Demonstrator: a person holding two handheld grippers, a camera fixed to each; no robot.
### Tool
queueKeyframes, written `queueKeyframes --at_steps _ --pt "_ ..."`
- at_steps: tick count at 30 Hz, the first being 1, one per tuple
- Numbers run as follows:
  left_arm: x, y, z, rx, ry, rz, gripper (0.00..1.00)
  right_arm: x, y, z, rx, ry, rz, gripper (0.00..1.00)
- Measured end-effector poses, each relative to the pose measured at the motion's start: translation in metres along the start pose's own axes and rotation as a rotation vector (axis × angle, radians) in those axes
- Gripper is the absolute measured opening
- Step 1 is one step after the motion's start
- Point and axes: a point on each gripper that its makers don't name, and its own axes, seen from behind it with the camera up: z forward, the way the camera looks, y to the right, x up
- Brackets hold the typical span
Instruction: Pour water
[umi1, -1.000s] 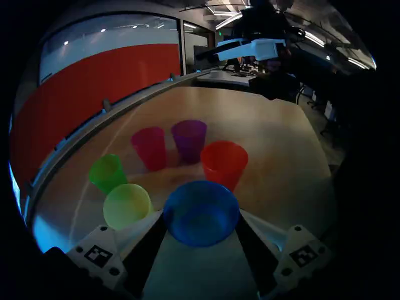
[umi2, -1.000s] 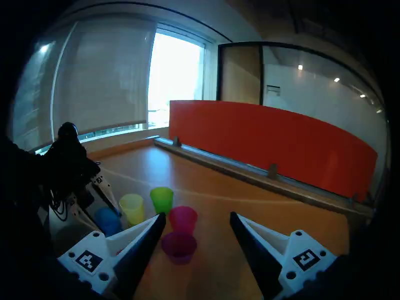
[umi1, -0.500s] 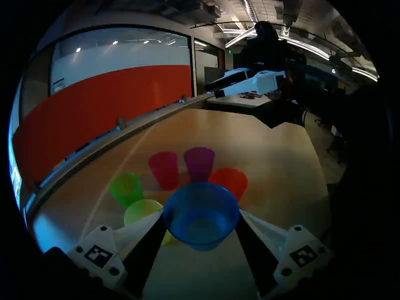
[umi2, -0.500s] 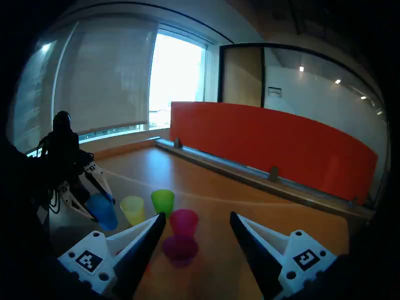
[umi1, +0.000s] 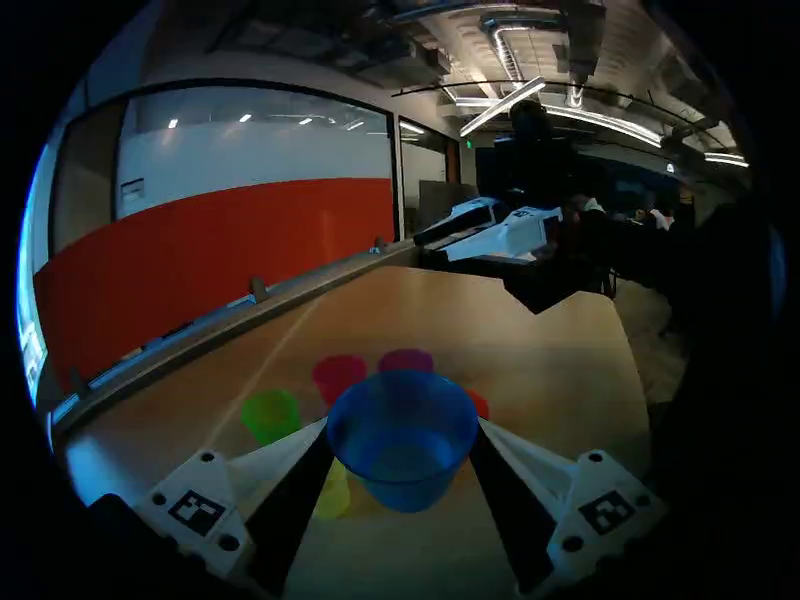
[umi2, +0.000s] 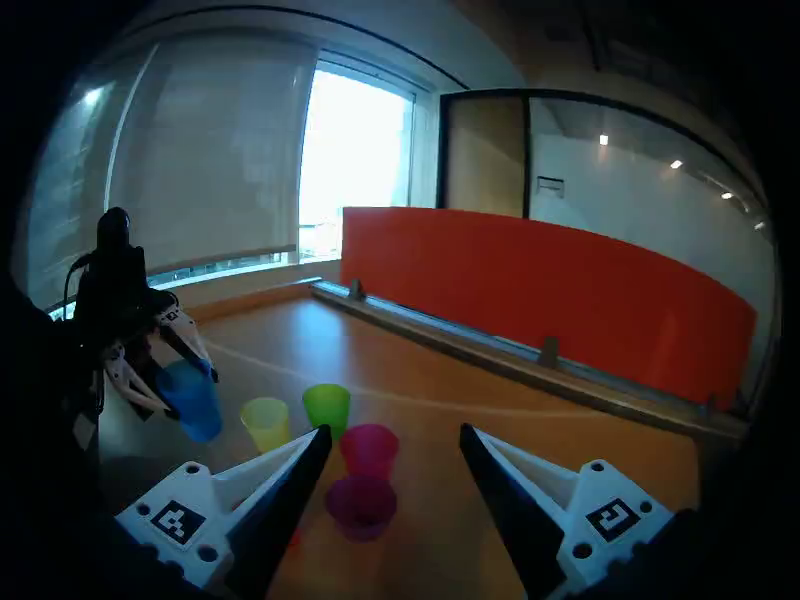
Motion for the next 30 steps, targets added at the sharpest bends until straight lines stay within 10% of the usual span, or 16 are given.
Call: queueKeyframes --at_steps 30 --pt "0.042 -0.017 -0.025 0.108 0.134 0.02 0.87 0.008 -0.016 0.02 0.058 -0.009 -0.043 0.99"
